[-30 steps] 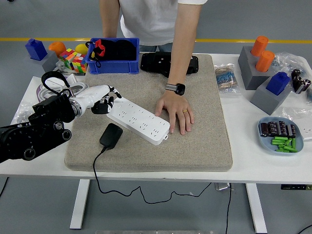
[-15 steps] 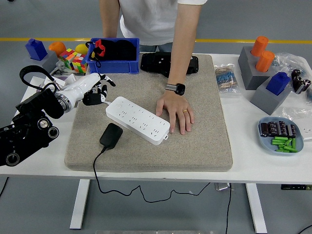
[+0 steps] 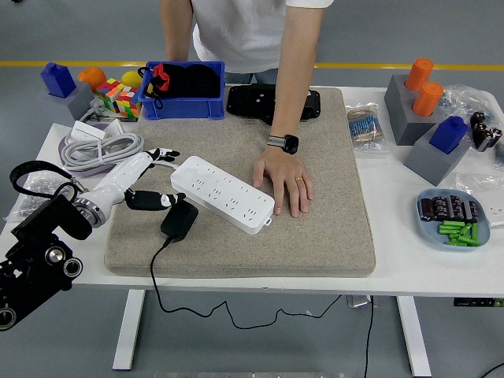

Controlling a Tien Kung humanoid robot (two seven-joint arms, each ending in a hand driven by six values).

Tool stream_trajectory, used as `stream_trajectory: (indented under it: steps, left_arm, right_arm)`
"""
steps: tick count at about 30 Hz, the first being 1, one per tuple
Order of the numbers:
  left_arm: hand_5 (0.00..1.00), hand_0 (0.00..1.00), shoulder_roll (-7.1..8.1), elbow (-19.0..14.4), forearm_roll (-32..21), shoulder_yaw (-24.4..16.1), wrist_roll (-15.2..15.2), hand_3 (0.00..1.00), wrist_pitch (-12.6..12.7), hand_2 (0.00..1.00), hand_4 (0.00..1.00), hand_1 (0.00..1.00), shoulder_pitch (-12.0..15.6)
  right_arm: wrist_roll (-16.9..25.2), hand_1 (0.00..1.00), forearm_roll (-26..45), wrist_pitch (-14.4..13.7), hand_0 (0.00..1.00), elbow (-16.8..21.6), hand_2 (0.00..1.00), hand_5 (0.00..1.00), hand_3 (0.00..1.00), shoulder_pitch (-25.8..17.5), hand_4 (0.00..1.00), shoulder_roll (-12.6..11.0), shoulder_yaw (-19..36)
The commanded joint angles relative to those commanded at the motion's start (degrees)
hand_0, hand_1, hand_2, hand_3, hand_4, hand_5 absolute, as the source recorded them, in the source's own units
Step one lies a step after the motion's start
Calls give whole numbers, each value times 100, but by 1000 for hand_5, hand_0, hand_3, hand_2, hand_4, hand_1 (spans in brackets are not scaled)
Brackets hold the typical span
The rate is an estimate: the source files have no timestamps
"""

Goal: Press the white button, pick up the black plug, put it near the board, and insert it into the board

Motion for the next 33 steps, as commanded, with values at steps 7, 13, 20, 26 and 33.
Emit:
stream_trajectory:
  steps: [7, 13, 20, 26, 33]
  left_arm:
    - [669, 926, -220, -84, 460, -116, 307, 992, 220, 966, 998, 984, 361]
    - [607, 896, -529, -84, 1235, -198, 588, 979, 806, 927, 998, 956, 602]
    - [577, 870, -736, 44, 1721, -81, 1014, 968, 975, 887, 998, 912, 733]
    - [540, 825, -845, 203, 1914, 118, 1118, 942, 1140, 852, 998, 865, 747]
    - [479, 788, -890, 352, 2075, 274, 1239, 903, 1420, 782, 998, 811, 691]
  right_arm:
    - [-7, 680, -15, 9, 673, -10, 641, 492, 629, -16, 697, 10, -22]
    - [-3, 681, -14, 6, 673, -3, 641, 492, 628, -6, 697, 1, -38]
    - [-4, 680, -3, 7, 673, -11, 641, 492, 629, -10, 697, -12, -83]
    - [-3, 680, 14, 7, 673, -3, 641, 491, 629, 12, 698, -29, -134]
    - [-2, 680, 28, 4, 673, -6, 641, 490, 629, 7, 698, -45, -184]
